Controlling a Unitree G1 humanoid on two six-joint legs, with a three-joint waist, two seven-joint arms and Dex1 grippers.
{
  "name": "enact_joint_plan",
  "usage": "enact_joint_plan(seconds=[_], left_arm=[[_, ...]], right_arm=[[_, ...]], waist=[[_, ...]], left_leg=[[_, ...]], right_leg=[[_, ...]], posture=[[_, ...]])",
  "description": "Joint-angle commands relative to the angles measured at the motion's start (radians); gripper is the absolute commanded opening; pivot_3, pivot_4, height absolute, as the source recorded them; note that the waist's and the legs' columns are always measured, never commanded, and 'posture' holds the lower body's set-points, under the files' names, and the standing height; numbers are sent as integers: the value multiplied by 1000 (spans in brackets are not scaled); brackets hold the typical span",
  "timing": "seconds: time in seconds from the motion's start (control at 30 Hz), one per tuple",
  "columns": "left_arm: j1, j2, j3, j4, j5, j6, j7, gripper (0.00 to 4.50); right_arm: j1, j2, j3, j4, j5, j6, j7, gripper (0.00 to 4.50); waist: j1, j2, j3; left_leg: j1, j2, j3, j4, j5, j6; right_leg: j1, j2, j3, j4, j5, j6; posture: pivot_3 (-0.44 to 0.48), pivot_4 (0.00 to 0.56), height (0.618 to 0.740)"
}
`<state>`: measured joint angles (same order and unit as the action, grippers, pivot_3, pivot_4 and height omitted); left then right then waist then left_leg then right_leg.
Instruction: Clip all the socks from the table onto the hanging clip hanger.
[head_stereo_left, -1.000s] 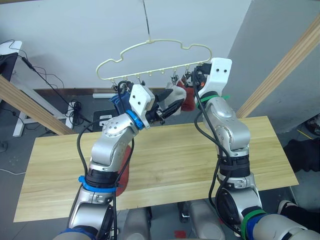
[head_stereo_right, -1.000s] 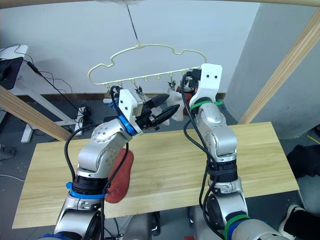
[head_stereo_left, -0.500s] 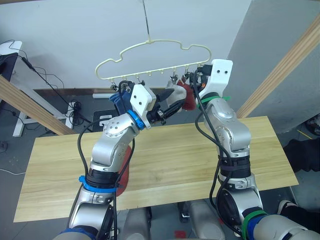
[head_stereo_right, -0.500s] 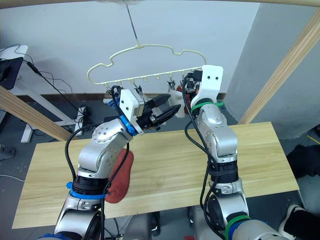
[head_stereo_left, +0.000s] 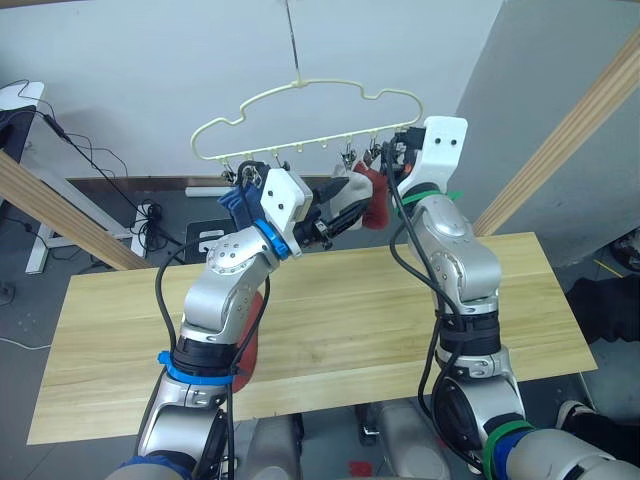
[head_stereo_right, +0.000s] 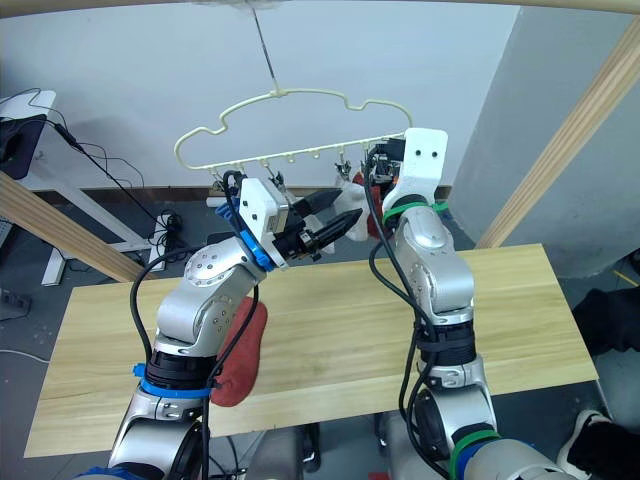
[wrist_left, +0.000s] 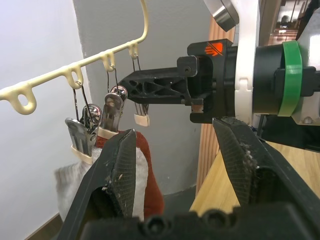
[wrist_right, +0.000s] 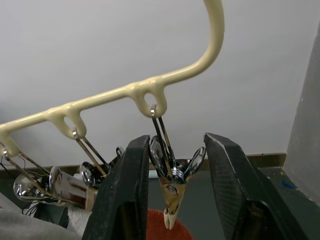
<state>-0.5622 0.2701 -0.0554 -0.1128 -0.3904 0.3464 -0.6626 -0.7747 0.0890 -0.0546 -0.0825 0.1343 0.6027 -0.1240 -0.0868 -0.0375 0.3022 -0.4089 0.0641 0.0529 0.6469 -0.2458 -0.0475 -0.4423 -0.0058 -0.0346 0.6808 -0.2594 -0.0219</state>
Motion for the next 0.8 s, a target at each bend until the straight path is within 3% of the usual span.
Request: enact_joint_plan(seconds=[0.03,0.43,0.53,0.67,0.8], left_arm=[[-11,-7,-9,-33,0,-12,-2,2728],[-7,-6,-13,-26,4,-21,-1,2728],[-4,-5,-14,-26,5,-22,-1,2728],[10,-4,-13,-35,7,-23,5,2728],[42,-1,-9,-59,19,-26,27,2728]], right_arm=[[-30,7,12,-18,-13,-29,-9,1738],[-47,22,8,3,-15,-42,-8,1738],[-47,22,8,3,-14,-44,-7,1199],[-49,20,6,5,-13,-46,-6,70],[-51,17,5,6,-13,-48,-3,25]], waist=[[0,0,0],[0,0,0],[0,0,0],[0,0,0],[0,0,-1]], left_leg=[[0,0,0,0,0,0],[0,0,0,0,0,0],[0,0,0,0,0,0],[0,0,0,0,0,0],[0,0,0,0,0,0]], right_leg=[[0,0,0,0,0,0],[0,0,0,0,0,0],[0,0,0,0,0,0],[0,0,0,0,0,0],[0,0,0,0,0,0]], posture=[[-188,255,740],[-187,258,740],[-187,258,740],[-187,260,740],[-185,260,740]])
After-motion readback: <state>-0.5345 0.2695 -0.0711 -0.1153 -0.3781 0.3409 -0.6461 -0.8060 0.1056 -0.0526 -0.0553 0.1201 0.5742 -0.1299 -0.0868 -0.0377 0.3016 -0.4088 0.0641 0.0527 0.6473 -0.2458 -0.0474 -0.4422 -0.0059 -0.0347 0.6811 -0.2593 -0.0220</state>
